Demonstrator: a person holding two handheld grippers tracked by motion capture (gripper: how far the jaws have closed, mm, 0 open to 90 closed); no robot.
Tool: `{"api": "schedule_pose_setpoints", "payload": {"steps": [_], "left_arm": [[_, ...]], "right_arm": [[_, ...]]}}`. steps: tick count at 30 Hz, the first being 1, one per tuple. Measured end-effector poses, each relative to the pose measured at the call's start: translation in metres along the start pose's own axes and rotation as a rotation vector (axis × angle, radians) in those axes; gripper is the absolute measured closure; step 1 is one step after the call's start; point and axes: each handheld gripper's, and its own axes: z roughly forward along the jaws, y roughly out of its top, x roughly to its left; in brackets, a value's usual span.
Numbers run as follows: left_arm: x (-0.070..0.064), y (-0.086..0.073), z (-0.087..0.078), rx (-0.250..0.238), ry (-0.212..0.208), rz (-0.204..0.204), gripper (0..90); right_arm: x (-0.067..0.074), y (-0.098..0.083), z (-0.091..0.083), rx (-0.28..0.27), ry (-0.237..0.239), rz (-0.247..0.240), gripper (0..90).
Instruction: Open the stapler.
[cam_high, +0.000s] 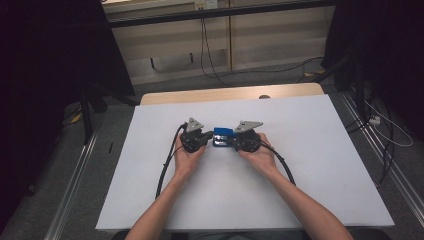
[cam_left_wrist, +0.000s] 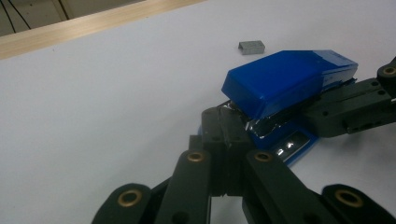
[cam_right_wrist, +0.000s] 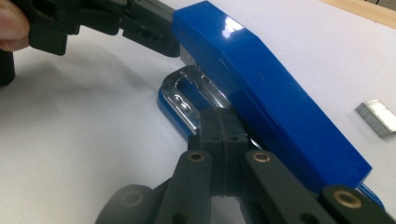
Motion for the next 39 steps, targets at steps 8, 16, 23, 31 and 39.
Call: {"api": "schedule_pose_setpoints", "payload": {"steps": [8,16,23,31,39], "left_arm": [[-0.0044,-0.0003,0.0003,0.026,0.019,0.064,90.0],[-0.0032,0.0012,-0.0010,-0.002,0.010,0.049,90.0],[-0.0013,0.0022,-0.0013,-0.018,-0.006,0.035,90.0],[-0.0036,0.0034,-0.0027,-0.018,0.003,0.040,90.0],[-0.0028,0.0058,-0.0046,-0.041,-0.014,0.025,90.0]], "right_arm": [[-0.0002,-0.0001,0.0003,0.001,-0.004,0.003,90.0],[0.0004,-0.0002,0.0004,0.000,-0.008,-0.001,90.0],[0.0009,-0.0003,0.0004,-0.001,-0.012,-0.006,90.0],[0.0016,-0.0003,0.0004,0.000,-0.018,-0.008,90.0],[0.0025,-0.0003,0.0003,0.000,-0.027,-0.015,90.0]]}}
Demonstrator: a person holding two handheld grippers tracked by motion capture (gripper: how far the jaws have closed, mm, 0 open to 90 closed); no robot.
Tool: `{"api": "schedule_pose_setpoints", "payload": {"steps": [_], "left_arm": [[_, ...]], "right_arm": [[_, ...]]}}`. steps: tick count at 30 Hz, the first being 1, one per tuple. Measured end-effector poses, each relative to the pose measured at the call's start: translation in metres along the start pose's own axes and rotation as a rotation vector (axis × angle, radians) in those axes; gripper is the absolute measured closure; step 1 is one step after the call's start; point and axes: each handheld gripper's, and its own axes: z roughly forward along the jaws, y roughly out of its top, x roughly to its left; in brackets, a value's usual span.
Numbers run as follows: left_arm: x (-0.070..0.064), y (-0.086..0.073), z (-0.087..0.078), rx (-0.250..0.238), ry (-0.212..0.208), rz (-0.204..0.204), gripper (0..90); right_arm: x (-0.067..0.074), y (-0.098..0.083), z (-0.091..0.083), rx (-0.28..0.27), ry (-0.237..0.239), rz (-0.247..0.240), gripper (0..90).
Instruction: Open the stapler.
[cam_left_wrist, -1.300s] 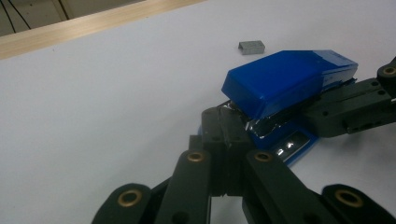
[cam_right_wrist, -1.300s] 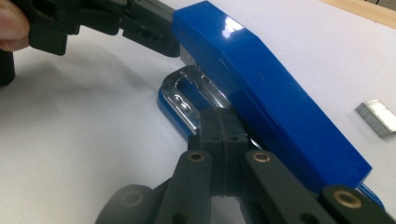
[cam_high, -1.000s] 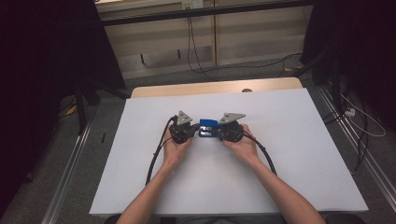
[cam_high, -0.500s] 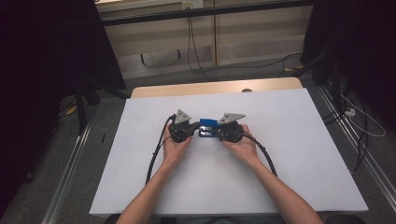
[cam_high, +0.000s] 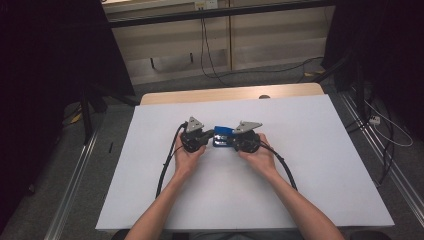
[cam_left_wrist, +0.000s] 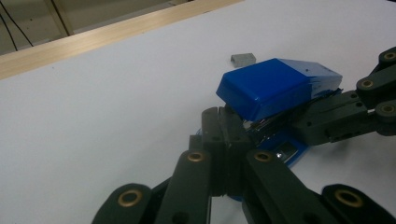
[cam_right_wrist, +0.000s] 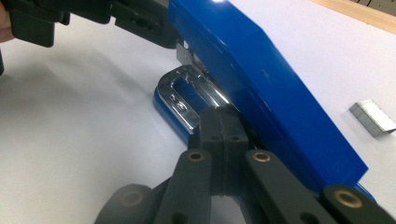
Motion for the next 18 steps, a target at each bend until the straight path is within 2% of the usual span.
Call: {"api": "schedule_pose_setpoints", "payload": {"steps": [8,10,18], "left_arm": [[-0.0005,0.0025,-0.0012,-0.011,-0.001,-0.007,90.0],[-0.0009,0.0034,-0.0019,-0.021,-0.008,-0.023,90.0],[-0.0023,0.0084,-0.0040,-0.042,-0.016,-0.019,90.0]], "right_arm": [[0.0002,0.0001,0.0000,0.000,-0.002,-0.003,90.0],[0.0004,0.0001,0.0000,0.000,-0.003,-0.003,90.0],[0.0012,0.0001,0.0000,-0.001,-0.007,-0.009,90.0]]}}
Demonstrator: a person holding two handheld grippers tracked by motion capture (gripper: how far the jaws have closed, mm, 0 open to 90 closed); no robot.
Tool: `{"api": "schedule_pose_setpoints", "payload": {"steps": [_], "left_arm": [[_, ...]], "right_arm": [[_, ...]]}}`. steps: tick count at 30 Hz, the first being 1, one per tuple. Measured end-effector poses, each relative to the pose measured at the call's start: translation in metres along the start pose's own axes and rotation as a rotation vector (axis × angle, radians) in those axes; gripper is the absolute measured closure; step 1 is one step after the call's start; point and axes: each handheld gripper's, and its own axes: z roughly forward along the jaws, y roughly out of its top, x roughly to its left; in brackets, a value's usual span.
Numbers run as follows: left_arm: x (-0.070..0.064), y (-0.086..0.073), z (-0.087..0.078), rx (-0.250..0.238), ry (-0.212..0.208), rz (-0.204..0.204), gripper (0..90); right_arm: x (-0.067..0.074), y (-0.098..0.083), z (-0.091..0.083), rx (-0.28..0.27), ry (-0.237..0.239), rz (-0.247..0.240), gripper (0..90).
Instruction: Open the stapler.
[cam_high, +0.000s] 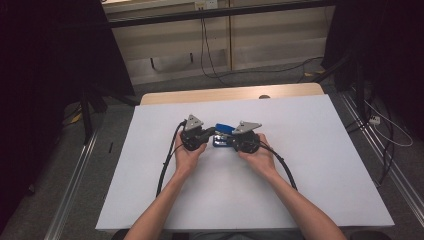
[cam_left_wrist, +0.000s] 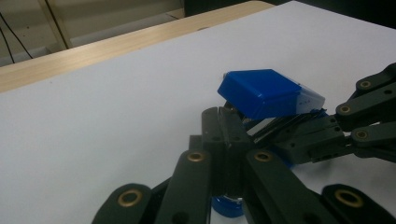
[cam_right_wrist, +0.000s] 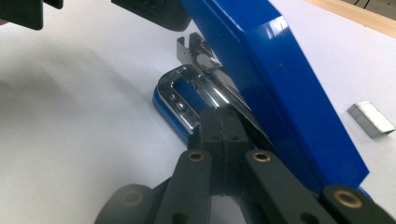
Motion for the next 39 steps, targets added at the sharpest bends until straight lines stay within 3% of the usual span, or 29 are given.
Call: {"api": "schedule_pose_setpoints", "payload": {"steps": [31,39], "left_arm": [[-0.0015,0.0041,-0.0001,-0.018,-0.001,0.008,90.0],[-0.0009,0.0039,-0.0003,-0.009,0.001,0.013,90.0]], "right_arm": [[0.0021,0.0013,-0.0001,0.000,-0.011,-0.010,90.0],[0.0082,0.0073,-0.0030,-0.049,-0.005,-0.004,90.0]]}}
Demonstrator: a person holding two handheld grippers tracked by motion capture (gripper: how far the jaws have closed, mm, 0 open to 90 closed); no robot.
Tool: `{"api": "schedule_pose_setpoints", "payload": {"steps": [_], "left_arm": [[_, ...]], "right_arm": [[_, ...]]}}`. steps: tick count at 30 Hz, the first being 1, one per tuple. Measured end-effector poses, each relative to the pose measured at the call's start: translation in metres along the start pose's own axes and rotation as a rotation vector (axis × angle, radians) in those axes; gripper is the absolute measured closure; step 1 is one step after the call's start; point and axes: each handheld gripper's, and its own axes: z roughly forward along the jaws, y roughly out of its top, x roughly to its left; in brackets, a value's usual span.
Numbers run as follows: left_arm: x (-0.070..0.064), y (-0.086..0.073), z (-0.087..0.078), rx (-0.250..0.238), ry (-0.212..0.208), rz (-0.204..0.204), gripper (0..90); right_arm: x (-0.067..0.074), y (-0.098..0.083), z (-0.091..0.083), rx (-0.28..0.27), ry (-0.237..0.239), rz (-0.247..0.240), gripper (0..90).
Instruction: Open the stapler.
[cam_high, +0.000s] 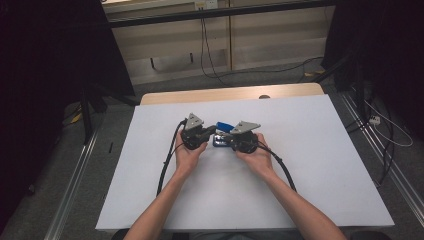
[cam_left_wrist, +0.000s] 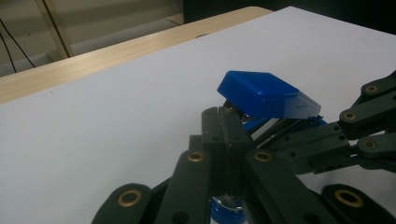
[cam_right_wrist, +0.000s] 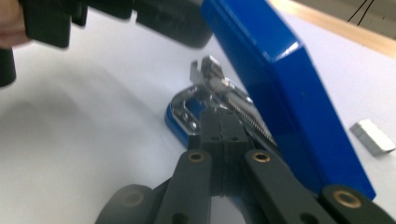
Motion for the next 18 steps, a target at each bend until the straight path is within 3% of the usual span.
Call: {"api": "schedule_pose_setpoints", "payload": {"steps": [10,18], "left_arm": [[0.000,0.001,0.000,-0.002,-0.001,-0.003,90.0],[0.000,0.002,0.000,-0.004,-0.004,0.003,90.0]], "right_arm": [[0.008,0.006,0.004,-0.038,-0.021,0.000,90.0],[0.013,0.009,0.010,-0.047,-0.067,0.001,90.0]]}}
